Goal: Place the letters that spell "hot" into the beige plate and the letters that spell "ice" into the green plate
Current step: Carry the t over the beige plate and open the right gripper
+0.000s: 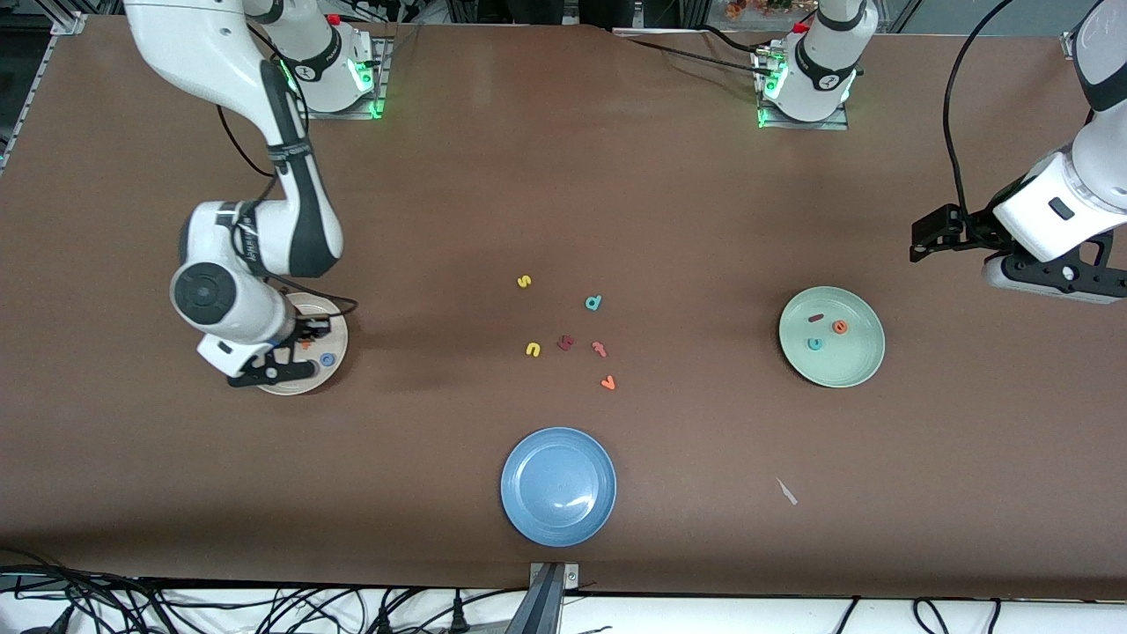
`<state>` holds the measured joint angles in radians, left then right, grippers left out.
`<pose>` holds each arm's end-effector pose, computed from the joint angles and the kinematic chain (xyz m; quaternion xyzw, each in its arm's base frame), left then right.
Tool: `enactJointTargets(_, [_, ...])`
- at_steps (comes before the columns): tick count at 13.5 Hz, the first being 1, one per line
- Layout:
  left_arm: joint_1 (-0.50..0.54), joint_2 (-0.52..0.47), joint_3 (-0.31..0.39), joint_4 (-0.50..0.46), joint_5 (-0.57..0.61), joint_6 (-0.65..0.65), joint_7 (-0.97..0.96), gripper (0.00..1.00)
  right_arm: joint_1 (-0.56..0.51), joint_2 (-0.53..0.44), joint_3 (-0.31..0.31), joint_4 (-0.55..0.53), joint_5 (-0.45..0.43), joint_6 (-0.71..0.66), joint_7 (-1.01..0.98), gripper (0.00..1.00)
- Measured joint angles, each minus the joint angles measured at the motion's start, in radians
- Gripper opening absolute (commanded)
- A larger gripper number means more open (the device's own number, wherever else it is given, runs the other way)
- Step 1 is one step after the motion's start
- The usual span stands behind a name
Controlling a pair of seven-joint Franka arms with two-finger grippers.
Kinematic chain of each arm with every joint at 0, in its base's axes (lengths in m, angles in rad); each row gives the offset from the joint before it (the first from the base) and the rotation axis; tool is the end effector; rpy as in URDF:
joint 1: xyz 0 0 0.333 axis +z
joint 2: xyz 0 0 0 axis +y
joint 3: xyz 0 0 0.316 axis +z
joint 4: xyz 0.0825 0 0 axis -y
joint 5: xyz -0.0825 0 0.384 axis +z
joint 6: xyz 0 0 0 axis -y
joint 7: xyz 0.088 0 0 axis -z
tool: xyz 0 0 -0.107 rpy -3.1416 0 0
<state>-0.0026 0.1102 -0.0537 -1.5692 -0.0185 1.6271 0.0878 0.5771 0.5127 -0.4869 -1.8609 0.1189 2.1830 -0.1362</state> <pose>0.5887 -0.0335 0.5671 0.9971 -0.0711 -0.0259 0.0126 0.6192 0.0775 0.2602 0.9910 0.0945 -0.0645 0.0695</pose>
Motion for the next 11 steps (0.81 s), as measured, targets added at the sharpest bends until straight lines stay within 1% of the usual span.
enactJointTargets(1, [0.0,0.001,0.0,0.0,0.0,0.0,0.0,1.0,-0.002,-0.013,-0.014,-0.038,0.001,0.03,-0.028,0.72])
enactJointTargets(2, [-0.002,0.002,0.0,0.0,0.003,0.0,0.0,1.0,-0.004,-0.016,-0.019,-0.062,0.005,0.052,-0.035,1.0])
enactJointTargets(4, [-0.004,0.006,0.0,0.0,0.007,0.0,-0.001,1.0,-0.003,-0.014,-0.016,-0.078,0.045,0.065,-0.035,1.0])
enactJointTargets(6, [-0.002,0.006,0.0,0.004,0.008,0.0,-0.001,1.0,0.003,-0.015,-0.011,-0.067,0.084,0.059,-0.036,1.0])
enactJointTargets(8, [-0.001,0.006,0.001,0.019,0.008,0.0,-0.001,1.0,0.007,-0.019,-0.008,-0.023,0.092,-0.007,-0.036,1.0])
enactJointTargets(11, [0.0,0.006,0.002,0.033,0.008,0.0,-0.001,1.0,0.009,-0.03,-0.007,0.079,0.097,-0.143,-0.026,1.0])
